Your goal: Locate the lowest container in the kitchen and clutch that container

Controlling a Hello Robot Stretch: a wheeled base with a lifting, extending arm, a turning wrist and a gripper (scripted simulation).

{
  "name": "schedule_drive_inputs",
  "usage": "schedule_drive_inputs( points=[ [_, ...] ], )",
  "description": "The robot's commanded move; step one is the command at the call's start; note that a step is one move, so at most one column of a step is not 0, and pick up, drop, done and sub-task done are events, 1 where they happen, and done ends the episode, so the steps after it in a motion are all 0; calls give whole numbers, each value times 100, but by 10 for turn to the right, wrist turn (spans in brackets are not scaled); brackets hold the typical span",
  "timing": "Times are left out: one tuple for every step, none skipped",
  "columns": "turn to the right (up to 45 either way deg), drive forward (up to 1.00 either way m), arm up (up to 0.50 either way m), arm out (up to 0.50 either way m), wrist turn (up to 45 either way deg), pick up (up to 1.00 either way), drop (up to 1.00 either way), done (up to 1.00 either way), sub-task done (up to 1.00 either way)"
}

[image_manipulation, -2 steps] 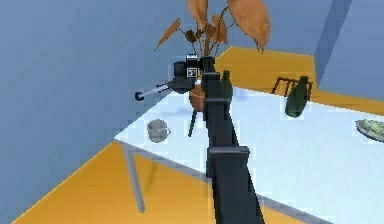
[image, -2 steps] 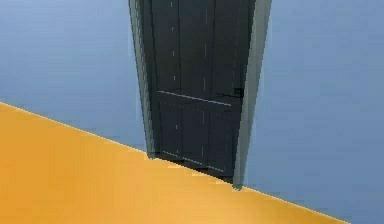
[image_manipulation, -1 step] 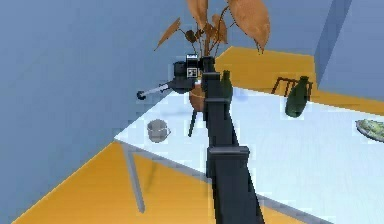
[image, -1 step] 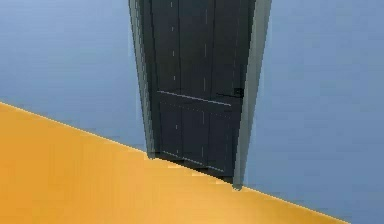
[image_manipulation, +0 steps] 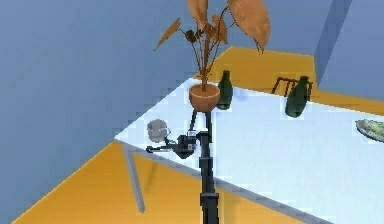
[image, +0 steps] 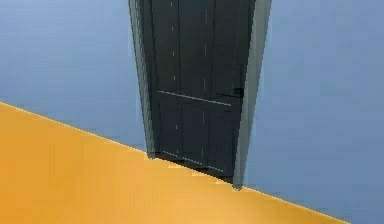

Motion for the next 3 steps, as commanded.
schedule_drive_inputs(
  points=[
    [0, 0, 0, 0, 0, 100, 0, 0, 0],
    [0, 0, 10, 0, 0, 0, 0, 0, 0],
    [0, 0, 0, 0, 0, 0, 0, 100, 0]
  ],
)
